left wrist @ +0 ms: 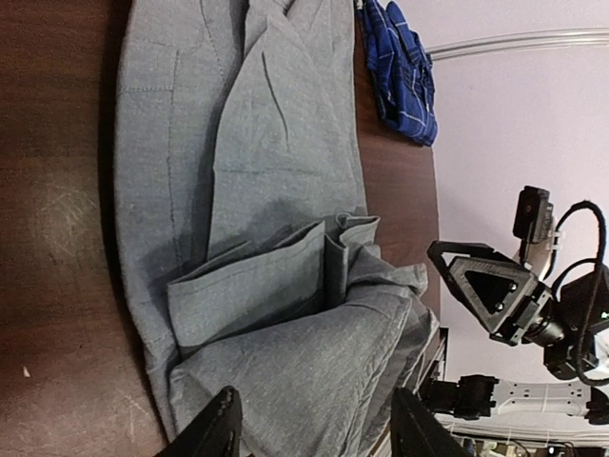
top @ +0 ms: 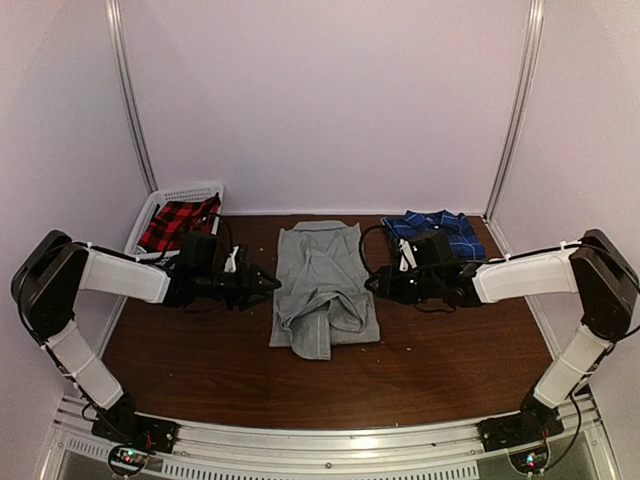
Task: Fold and stack the long sleeve shirts
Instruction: Fold the rectangle-folded shirt at the center of the board.
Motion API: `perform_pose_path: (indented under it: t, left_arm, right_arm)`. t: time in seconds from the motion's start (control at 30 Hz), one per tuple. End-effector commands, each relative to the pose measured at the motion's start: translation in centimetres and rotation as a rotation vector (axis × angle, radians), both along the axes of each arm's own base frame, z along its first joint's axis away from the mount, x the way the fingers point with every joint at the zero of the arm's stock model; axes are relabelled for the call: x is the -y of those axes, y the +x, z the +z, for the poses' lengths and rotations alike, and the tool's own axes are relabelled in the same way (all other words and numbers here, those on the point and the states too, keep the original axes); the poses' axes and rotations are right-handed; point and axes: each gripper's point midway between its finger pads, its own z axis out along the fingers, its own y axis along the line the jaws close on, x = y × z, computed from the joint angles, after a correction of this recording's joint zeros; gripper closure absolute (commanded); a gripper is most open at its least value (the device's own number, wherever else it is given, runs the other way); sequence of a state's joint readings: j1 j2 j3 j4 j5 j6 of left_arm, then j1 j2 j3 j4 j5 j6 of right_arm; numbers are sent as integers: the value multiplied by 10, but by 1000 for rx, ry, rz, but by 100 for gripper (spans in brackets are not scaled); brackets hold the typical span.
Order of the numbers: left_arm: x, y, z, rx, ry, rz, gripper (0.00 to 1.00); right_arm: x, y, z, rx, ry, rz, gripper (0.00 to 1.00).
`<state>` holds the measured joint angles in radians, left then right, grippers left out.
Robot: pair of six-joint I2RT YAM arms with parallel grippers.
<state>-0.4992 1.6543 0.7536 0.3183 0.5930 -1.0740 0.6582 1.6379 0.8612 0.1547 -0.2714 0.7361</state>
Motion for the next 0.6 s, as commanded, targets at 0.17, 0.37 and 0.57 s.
perform_pose_path:
  t: [0.17, 0.37, 0.57]
  left_arm:
    - [-10, -42, 4, 119, 187, -81, 49]
    - [6, -67, -1, 129, 247, -114, 51]
    - [16, -70, -14, 109, 311, -103, 51]
  right_arm:
    - [8, -38, 1, 121, -232, 86, 54]
    - [-3, -53, -12, 121, -323, 120, 55]
    - [-18, -58, -28, 108, -361, 134, 55]
